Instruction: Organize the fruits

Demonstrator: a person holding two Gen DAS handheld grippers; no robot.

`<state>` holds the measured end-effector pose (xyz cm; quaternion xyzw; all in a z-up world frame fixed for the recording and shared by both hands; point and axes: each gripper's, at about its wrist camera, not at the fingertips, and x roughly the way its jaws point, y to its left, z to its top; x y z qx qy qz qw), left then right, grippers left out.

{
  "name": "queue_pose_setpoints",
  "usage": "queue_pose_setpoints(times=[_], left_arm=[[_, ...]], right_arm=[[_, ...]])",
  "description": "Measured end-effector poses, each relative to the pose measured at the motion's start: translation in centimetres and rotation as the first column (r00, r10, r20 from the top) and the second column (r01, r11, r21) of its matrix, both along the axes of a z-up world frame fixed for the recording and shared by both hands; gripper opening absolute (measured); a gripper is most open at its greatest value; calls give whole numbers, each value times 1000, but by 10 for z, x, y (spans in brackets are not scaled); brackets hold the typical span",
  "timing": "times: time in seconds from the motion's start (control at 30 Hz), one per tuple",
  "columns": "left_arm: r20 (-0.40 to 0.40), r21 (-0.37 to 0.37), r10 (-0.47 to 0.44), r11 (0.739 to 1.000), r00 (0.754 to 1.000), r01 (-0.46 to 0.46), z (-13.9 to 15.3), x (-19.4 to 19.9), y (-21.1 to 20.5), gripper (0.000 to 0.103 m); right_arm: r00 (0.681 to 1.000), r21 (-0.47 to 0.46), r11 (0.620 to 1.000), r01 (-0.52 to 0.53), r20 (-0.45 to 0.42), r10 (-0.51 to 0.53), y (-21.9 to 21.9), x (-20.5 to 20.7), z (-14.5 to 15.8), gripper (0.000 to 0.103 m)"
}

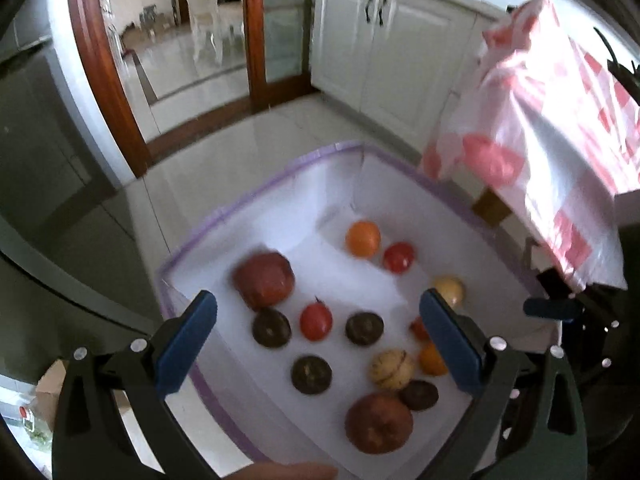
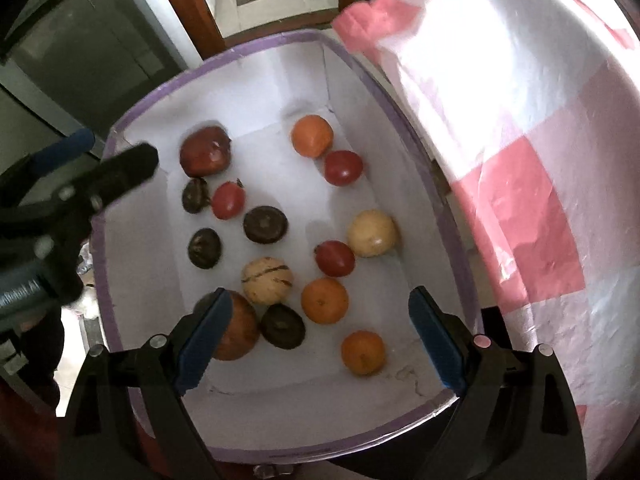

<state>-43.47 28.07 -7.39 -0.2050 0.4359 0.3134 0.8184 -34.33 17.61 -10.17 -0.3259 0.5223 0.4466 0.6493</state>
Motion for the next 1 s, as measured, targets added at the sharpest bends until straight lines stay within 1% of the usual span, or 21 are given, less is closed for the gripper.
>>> queue_pose_setpoints(times=[0.13, 0.27, 0.5, 1.0], left_arm=[[-45, -25, -10, 1000, 999, 9, -14, 3, -4, 102], [-61, -46, -10, 999, 998, 7, -21, 2, -5, 102], [-72, -67, -11, 998, 997, 6, -27, 2, -2, 102], [-74, -82, -15, 997, 997, 9, -32, 3, -4, 102]], right_arm=[[999, -16, 1000, -17, 27, 18, -2, -3, -4, 87], [999, -17, 1000, -26, 40, 27, -3, -5, -5, 87], [998, -20, 999, -34, 52, 35, -4, -7, -5, 87], [998, -23, 999, -36, 54, 37, -6, -6, -6, 87]])
